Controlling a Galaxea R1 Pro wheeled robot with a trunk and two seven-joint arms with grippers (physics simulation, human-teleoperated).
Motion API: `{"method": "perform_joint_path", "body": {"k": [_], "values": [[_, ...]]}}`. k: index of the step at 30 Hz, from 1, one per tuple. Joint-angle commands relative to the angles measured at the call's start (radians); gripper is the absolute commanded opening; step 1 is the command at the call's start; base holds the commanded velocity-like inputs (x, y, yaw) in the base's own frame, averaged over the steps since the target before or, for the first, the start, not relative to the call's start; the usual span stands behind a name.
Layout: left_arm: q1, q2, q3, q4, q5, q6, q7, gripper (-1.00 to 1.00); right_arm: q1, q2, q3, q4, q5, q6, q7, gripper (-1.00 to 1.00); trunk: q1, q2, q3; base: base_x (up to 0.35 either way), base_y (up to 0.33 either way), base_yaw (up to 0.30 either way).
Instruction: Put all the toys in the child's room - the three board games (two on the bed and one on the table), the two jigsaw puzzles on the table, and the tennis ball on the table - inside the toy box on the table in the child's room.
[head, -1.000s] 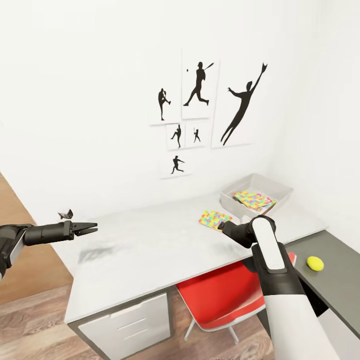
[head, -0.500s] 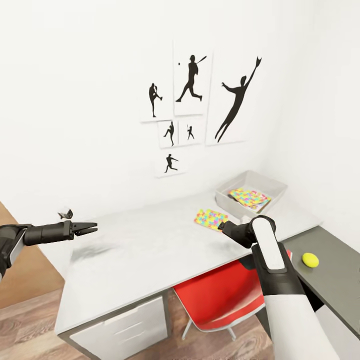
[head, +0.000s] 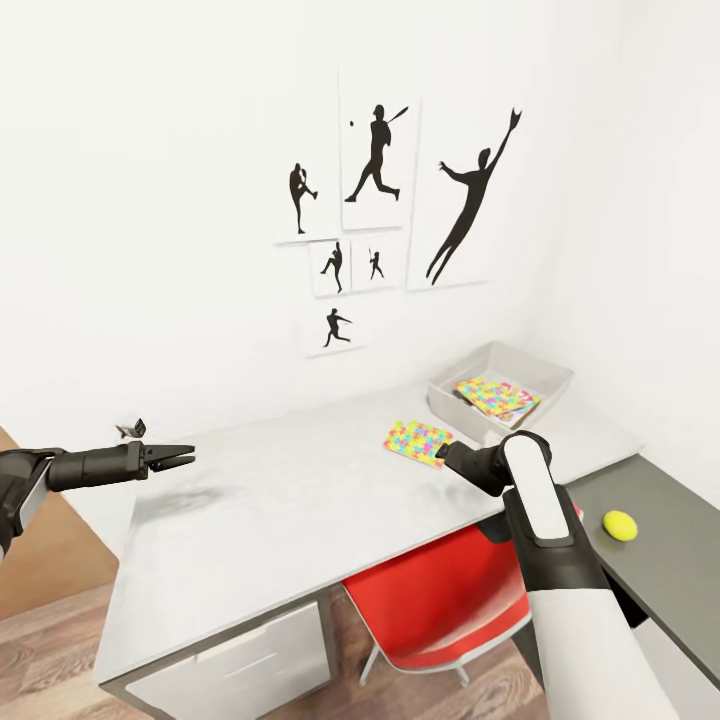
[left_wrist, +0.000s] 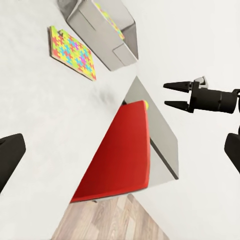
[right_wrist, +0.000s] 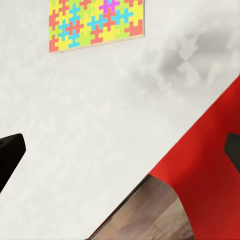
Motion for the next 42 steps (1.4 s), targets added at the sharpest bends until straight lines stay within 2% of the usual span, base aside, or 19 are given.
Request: {"method": "perform_joint_path", "body": {"k": [1, 11, 16, 19, 23, 25, 27, 32, 42], "values": [[-0.001, 0.000, -0.001, 0.000, 0.000, 0.011, -0.004, 1.00, -0.001, 0.001, -0.002, -0.001, -0.010, 0.004, -0.010, 1.00, 0.001, -0.002, -0.002, 0.051, -0.001, 0.000], [-0.001, 0.000, -0.001, -0.002, 0.002, 0.011, -0.004, 1.00, -0.002, 0.001, -0.002, -0.005, -0.011, 0.006, -0.011, 1.00, 0.001, -0.002, -0.002, 0.013, 0.000, 0.000], [-0.003, -0.002, 0.001, -0.006, 0.002, 0.021, -0.004, 1.00, -0.027, 0.001, -0.001, -0.004, -0.012, 0.011, -0.013, 1.00, 0.001, -0.002, -0.002, 0.000, 0.000, 0.000], [-0.010, -0.003, 0.002, -0.020, 0.001, 0.064, -0.004, 1.00, -0.052, 0.001, 0.024, -0.002, -0.010, 0.012, -0.017, 1.00, 0.001, -0.002, -0.002, 0.000, 0.000, 0.000], [-0.015, -0.008, 0.002, -0.068, -0.001, 0.157, -0.004, 1.00, -0.099, 0.001, 0.089, 0.001, -0.010, 0.014, -0.058, 1.00, 0.001, -0.002, -0.002, 0.000, 0.000, 0.000], [-0.018, -0.008, 0.001, -0.102, -0.001, 0.183, -0.004, 1.00, -0.107, 0.000, 0.101, -0.002, -0.015, 0.015, -0.075, 1.00, 0.001, -0.002, -0.002, 0.000, 0.000, 0.000], [-0.020, -0.004, -0.001, -0.150, 0.000, 0.211, -0.004, 1.00, -0.111, 0.000, 0.108, -0.010, -0.018, 0.013, -0.088, 1.00, 0.001, -0.002, -0.002, 0.000, 0.000, 0.000], [-0.021, -0.001, -0.002, -0.207, 0.000, 0.229, -0.004, 1.00, -0.114, 0.001, 0.113, -0.028, -0.019, 0.009, -0.096, 1.00, 0.001, -0.002, -0.002, 0.000, 0.000, 0.000], [-0.019, 0.019, 0.001, -0.222, -0.005, 0.232, -0.004, 1.00, -0.115, 0.001, 0.113, -0.035, -0.023, 0.004, -0.096, 1.00, 0.001, -0.002, -0.002, 0.000, 0.000, 0.000]]}}
